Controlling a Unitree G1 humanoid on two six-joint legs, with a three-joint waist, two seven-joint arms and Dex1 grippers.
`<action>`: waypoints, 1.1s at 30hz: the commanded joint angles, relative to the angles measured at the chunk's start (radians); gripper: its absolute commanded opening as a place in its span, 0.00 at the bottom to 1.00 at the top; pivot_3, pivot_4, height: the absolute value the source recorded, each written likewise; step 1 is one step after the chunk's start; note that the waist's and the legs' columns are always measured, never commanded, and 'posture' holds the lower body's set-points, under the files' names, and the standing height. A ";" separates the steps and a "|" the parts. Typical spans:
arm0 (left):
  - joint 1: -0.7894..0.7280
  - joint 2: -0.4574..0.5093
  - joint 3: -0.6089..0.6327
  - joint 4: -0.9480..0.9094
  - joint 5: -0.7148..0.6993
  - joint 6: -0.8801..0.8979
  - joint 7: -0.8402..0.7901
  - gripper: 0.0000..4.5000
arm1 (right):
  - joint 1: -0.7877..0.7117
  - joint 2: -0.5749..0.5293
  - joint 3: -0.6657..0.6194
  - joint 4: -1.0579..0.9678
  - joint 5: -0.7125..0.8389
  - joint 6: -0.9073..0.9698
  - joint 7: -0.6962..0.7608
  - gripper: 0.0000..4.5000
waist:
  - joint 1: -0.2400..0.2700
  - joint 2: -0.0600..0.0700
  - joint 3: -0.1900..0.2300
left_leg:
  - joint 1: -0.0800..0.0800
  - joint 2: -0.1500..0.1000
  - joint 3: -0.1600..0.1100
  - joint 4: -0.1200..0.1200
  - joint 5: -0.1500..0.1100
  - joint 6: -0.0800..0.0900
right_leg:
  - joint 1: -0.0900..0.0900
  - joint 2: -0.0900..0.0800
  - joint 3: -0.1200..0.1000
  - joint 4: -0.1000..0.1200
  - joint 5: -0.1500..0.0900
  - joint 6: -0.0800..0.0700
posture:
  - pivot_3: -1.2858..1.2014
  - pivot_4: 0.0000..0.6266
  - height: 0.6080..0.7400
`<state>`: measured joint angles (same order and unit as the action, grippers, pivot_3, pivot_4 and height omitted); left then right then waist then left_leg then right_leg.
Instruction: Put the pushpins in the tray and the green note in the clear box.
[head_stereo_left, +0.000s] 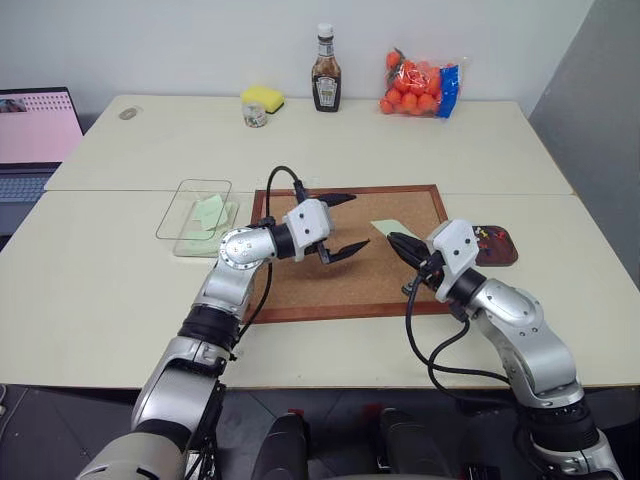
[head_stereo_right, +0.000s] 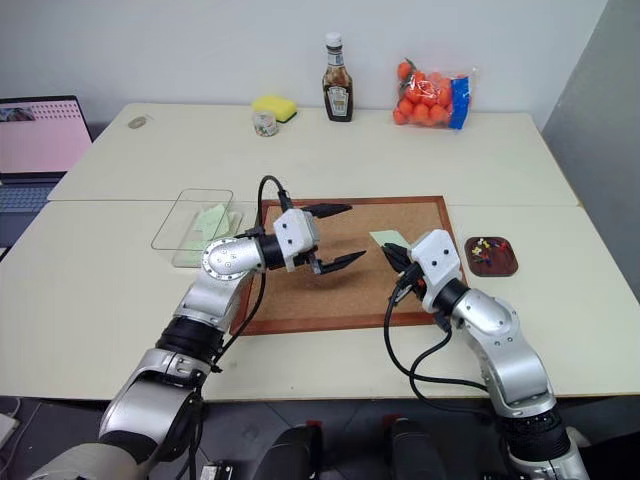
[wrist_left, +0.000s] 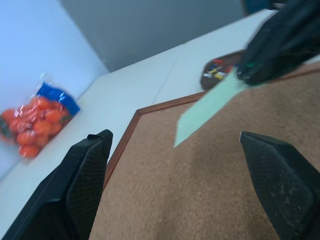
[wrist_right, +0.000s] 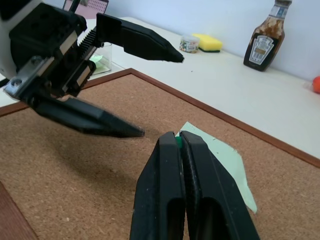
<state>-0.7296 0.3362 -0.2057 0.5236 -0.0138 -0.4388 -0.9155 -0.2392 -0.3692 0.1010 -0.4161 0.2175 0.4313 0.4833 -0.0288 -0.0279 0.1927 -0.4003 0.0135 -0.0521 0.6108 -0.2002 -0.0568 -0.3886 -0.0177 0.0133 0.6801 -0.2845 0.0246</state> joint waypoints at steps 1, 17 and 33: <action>-0.060 -0.029 -0.033 0.078 0.061 -0.132 0.033 0.96 | -0.031 0.002 -0.020 -0.075 0.048 0.049 0.007 0.00 | 0.000 0.000 0.000 | 0.000 0.000 0.000 0.000 0.000 0.000 | 0.000 0.000 0.000 0.000 0.000 0.000 | 0.52 0.24 1.00; -0.175 -0.075 -0.081 0.328 0.227 -0.369 0.215 0.44 | -0.049 0.003 -0.019 -0.111 0.088 0.109 -0.009 0.00 | -0.001 0.000 0.000 | 0.000 0.000 0.000 0.000 0.000 0.000 | 0.000 0.000 -0.003 0.000 0.000 0.001 | 0.52 0.24 1.00; -0.162 -0.061 -0.104 0.361 0.244 -0.410 0.207 0.00 | -0.065 0.039 -0.050 -0.112 0.115 0.127 -0.052 0.00 | -0.001 0.000 0.000 | 0.000 0.000 0.000 0.000 0.000 0.000 | 0.000 0.000 -0.003 0.000 0.000 0.001 | 0.52 0.24 1.00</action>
<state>-0.8820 0.2712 -0.3088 0.8922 0.2365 -0.8328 -0.7108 -0.2879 -0.3405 0.0854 -0.4800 0.3107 0.5594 0.4480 -0.0294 -0.0283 0.1929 -0.4005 0.0131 -0.0521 0.6109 -0.2002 -0.0568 -0.3887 -0.0177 0.0103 0.6802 -0.2843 0.0251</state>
